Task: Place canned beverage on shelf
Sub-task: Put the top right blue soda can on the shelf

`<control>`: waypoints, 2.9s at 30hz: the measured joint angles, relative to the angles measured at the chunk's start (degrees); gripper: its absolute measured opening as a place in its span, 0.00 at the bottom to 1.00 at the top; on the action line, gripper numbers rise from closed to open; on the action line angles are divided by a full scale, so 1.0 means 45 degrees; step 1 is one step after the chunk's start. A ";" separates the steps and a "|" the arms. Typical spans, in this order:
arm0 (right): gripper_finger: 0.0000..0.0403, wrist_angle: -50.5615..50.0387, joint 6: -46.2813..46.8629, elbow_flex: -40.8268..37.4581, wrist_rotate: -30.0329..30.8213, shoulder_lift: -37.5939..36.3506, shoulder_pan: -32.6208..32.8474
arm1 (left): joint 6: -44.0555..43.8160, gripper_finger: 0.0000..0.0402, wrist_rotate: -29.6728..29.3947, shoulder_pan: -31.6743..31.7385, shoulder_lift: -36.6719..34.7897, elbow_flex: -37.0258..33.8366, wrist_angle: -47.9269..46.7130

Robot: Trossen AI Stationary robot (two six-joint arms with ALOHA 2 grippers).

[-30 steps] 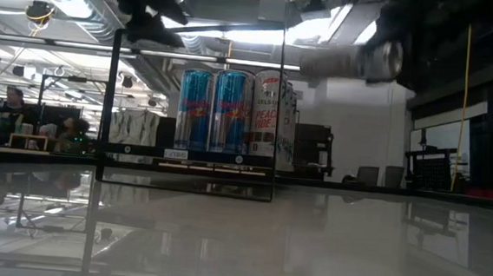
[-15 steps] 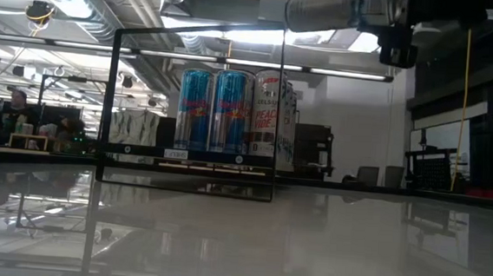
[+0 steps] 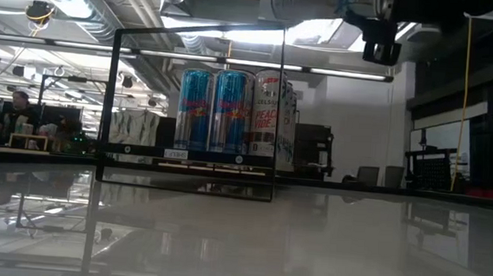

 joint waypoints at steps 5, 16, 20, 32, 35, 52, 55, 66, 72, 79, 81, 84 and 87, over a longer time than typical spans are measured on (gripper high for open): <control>0.63 0.0908 0.0324 0.0000 -0.0146 0.0462 0.0063 | 0.0000 0.83 0.0243 -0.0005 0.0233 0.0000 -0.0043; 0.63 0.3025 -0.0208 0.0005 0.0384 0.1433 0.1423 | -0.0864 0.97 0.0737 -0.0005 0.2055 0.0003 -0.0073; 0.63 0.2897 -0.1128 0.0005 0.0978 0.1452 0.1709 | -0.1774 0.98 0.1648 -0.0005 0.2531 0.0000 -0.0030; 0.63 0.3006 -0.3324 0.0010 0.1376 0.1986 0.1861 | -0.2118 0.98 0.2133 -0.0005 0.3337 0.0000 0.0094; 0.63 0.3037 -0.3847 0.0010 0.1709 0.2285 0.2027 | -0.2096 0.98 0.2128 -0.0005 0.3327 0.0000 0.0124; 0.63 0.2902 -0.8391 0.0010 0.7564 0.2589 0.3301 | -0.3170 0.98 0.1554 -0.0001 0.3327 0.0000 0.0155; 0.63 0.2898 -0.9314 0.0010 0.8745 0.2589 0.3641 | -0.3161 0.98 0.1218 -0.0002 0.3327 0.0000 0.0160; 0.63 0.2912 -1.3807 0.0010 1.5883 0.2589 0.5136 | -0.3153 0.98 0.0374 -0.0005 0.3327 0.0000 0.0155; 0.63 0.2992 -1.8119 0.0010 2.1928 0.2574 0.5937 | -0.3637 0.98 -0.0591 -0.0005 0.3327 0.0000 0.0251; 0.63 0.2945 -2.2292 0.0010 2.3151 0.2574 0.6093 | -0.6463 0.98 -0.2033 0.0000 0.3567 0.0000 0.1277; 0.63 0.2945 -2.3215 0.0010 2.3183 0.2574 0.6085 | -0.7630 0.98 -0.2379 -0.0005 0.3789 0.0005 0.1912; 0.63 0.2993 -2.4355 0.0010 2.3209 0.2574 0.6085 | -0.9376 0.98 -0.2652 0.0000 0.4188 0.0005 0.2360; 0.63 0.2989 -2.5246 0.0010 2.3214 0.2574 0.6085 | -1.1552 0.98 -0.2621 0.0000 0.4505 0.0005 0.2401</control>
